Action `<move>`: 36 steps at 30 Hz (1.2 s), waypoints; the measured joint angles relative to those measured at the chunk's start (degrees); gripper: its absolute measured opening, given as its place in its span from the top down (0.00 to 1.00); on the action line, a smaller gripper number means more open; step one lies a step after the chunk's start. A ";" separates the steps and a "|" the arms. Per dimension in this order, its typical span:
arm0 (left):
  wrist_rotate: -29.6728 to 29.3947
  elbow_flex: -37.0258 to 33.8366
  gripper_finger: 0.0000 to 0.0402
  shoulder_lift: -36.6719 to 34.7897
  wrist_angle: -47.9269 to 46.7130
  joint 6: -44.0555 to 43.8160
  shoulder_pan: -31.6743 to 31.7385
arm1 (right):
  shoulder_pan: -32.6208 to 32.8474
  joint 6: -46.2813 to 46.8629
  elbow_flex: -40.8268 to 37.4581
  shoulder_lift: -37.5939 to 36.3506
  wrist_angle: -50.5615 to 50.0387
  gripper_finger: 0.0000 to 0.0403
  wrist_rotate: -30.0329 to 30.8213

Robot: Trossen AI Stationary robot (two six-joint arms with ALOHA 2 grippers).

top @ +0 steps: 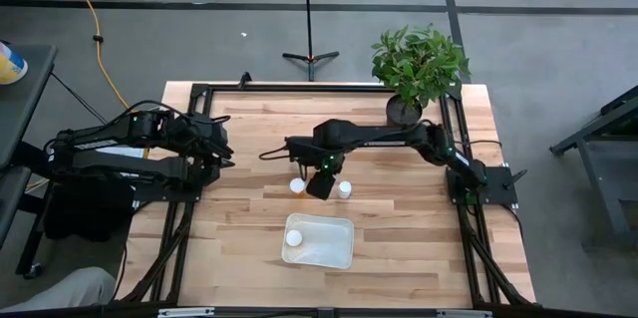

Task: Pick and place pill bottles into a basket
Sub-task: Put the middle white pill bottle in the white bin

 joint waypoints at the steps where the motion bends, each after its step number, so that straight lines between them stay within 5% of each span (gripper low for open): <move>1: -0.09 0.00 0.46 0.00 0.00 0.00 0.00 | 0.29 0.06 0.00 -0.81 0.06 0.63 -0.02; 13: -0.19 -0.02 0.46 0.10 0.30 0.09 0.00 | 7.01 3.06 0.11 -7.50 5.19 0.63 -2.34; 36: 1.91 -5.27 0.46 5.74 11.43 -2.34 0.00 | 16.52 10.71 -0.13 -3.58 13.92 0.63 3.50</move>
